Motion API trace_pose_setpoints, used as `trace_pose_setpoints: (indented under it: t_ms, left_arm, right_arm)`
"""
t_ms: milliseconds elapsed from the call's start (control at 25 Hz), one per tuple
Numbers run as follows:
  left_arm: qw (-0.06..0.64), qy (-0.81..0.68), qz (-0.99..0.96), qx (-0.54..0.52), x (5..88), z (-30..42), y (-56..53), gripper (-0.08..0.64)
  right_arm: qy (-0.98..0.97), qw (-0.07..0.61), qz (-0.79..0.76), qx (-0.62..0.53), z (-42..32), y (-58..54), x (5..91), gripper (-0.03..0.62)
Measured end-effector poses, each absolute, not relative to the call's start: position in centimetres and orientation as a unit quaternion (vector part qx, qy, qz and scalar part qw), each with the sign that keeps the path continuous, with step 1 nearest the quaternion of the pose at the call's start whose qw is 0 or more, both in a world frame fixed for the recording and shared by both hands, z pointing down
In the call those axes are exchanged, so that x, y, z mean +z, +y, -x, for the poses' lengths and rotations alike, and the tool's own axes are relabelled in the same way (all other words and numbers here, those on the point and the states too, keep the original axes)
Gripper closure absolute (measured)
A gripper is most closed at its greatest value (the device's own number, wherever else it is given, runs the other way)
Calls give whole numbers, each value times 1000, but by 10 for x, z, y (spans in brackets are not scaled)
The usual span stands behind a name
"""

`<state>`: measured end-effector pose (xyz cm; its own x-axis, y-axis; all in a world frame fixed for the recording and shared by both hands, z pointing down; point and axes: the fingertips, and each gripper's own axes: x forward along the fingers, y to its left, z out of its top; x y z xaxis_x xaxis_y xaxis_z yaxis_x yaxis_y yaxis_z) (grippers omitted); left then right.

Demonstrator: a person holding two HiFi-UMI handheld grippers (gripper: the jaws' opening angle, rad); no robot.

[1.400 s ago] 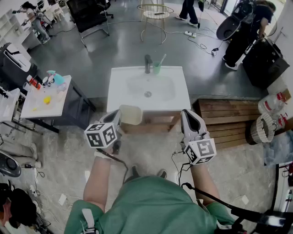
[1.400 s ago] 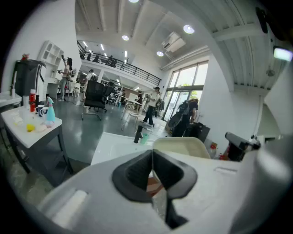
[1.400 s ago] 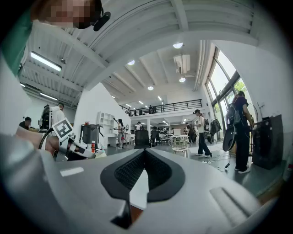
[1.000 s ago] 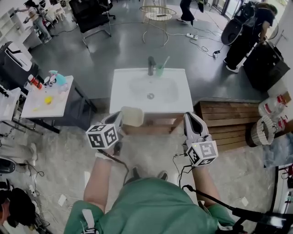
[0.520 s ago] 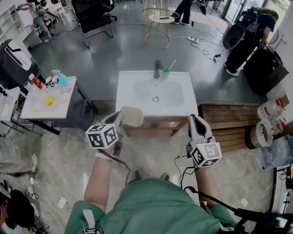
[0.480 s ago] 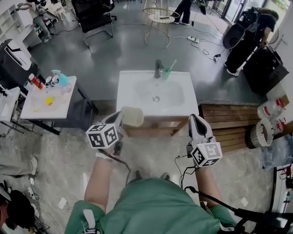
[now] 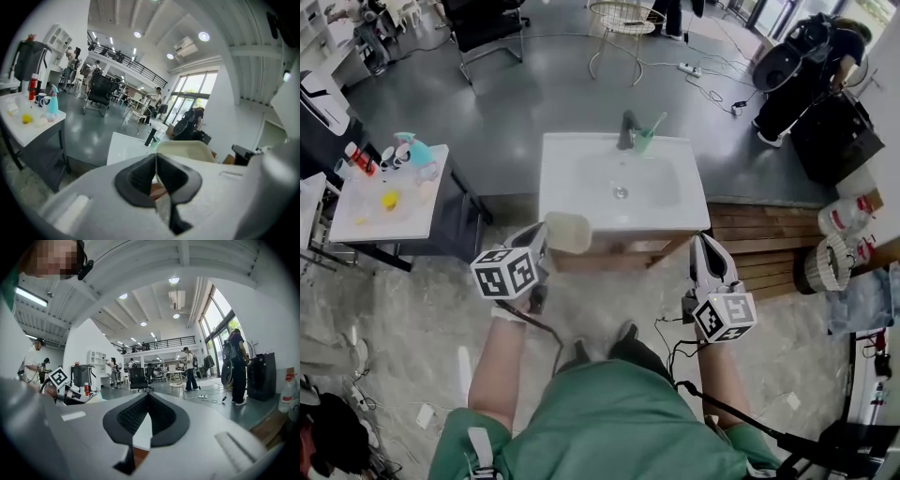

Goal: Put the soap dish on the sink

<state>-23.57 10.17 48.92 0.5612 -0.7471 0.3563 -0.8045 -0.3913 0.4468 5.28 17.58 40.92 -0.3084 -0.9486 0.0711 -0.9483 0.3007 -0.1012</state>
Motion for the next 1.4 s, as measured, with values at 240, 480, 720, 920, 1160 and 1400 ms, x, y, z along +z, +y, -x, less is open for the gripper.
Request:
trace_pose_setpoints:
  t_ms: [240, 480, 720, 920, 1160, 1400]
  left_arm:
    - [304, -471, -827, 51, 500, 226, 75, 554]
    - [299, -486, -819, 59, 498, 212, 34, 554]
    - [299, -505, -808, 63, 499, 177, -16, 554]
    - [297, -520, -798, 71, 499, 147, -48, 554]
    - [294, -538, -785, 82, 499, 122, -66, 554]
    - [294, -548, -778, 89, 497, 114, -78, 554]
  right_arm:
    - [812, -1, 579, -77, -57, 143, 424, 595]
    - [824, 8, 560, -90, -73, 90, 430, 595]
    - [834, 11, 542, -103, -109, 35, 438, 595]
    - [841, -3, 533, -92, -142, -2, 443, 595]
    - [854, -5, 511, -94, -163, -30, 449, 595]
    - [857, 2, 506, -98, -175, -44, 448, 595]
